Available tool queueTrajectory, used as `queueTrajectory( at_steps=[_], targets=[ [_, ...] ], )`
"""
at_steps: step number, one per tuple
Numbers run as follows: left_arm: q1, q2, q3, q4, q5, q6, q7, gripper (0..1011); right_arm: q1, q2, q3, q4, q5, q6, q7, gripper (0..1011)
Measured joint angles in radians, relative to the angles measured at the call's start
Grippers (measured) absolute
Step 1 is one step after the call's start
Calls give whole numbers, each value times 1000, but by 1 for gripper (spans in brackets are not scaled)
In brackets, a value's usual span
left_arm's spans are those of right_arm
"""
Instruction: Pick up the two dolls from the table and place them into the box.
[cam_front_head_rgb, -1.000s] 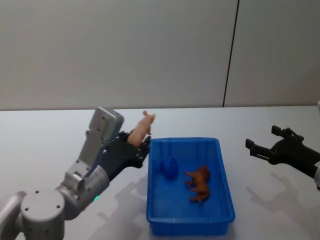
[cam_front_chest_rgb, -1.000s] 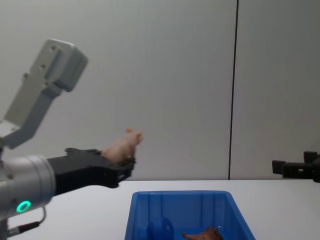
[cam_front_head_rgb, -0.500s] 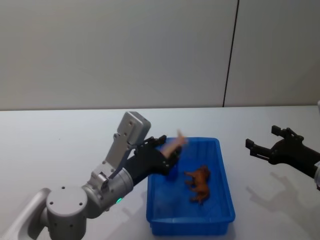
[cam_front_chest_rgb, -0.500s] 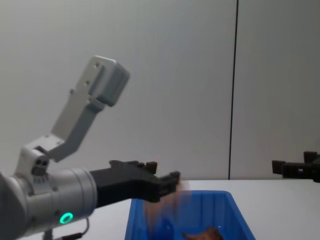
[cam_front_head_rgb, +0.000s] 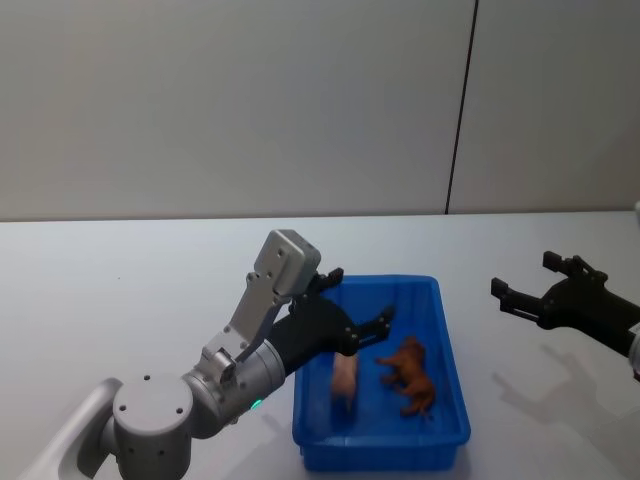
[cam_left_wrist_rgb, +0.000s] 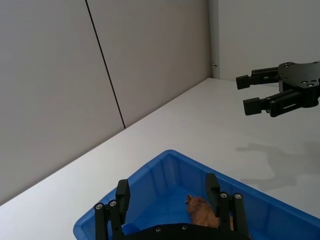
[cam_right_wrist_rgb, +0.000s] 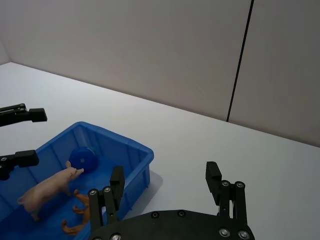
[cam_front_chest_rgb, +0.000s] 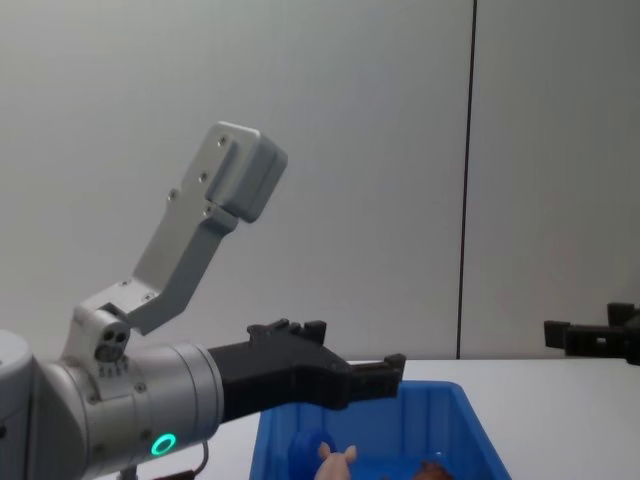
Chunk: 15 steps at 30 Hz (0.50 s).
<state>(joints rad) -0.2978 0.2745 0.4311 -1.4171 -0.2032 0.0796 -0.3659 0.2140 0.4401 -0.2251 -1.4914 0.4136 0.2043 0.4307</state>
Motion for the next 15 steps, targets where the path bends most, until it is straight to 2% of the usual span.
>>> queueTrajectory(
  at_steps=[4, 15],
  targets=[
    [6, 4, -2, -13, 7, -16, 23, 1001, 0, 0, 0, 0, 0, 0, 0, 1001],
    [37, 43, -27, -91, 35, -61, 122, 1001, 0, 0, 0, 0, 0, 0, 0, 1001]
  ],
)
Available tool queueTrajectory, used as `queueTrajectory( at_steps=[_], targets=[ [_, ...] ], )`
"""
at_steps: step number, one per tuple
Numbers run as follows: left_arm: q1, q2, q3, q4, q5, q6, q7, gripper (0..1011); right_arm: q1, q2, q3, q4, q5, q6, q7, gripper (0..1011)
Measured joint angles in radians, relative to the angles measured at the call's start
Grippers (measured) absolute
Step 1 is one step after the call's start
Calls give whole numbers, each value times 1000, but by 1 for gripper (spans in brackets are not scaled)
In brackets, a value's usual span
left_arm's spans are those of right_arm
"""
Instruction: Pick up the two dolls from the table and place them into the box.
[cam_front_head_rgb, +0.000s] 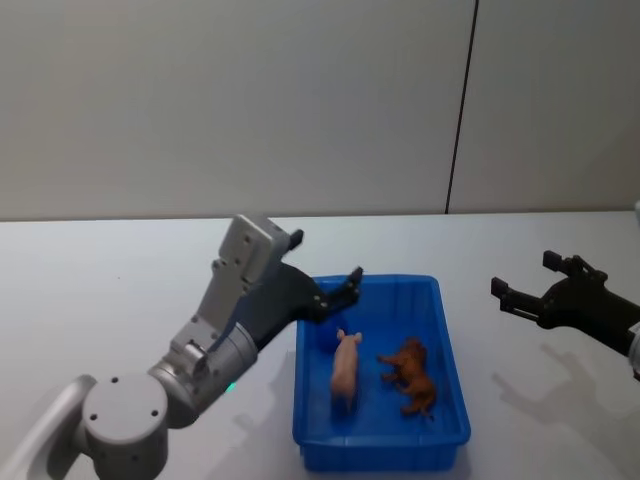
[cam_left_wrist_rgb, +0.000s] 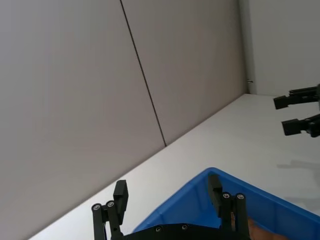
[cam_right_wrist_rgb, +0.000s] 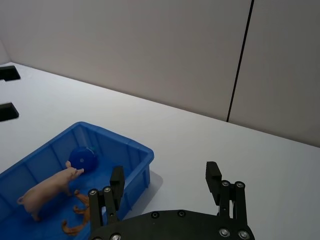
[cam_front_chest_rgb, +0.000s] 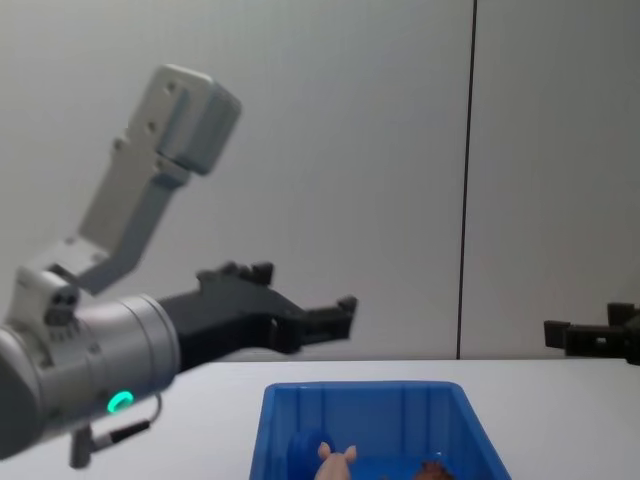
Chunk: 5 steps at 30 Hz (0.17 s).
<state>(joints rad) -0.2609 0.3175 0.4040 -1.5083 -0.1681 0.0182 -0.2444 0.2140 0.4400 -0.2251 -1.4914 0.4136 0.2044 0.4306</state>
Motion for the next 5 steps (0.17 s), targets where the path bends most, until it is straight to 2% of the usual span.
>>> queueTrajectory(
  at_steps=[5],
  targets=[
    [13, 17, -12, -32, 11, -12, 37, 1001, 0, 0, 0, 0, 0, 0, 0, 1001]
  ],
)
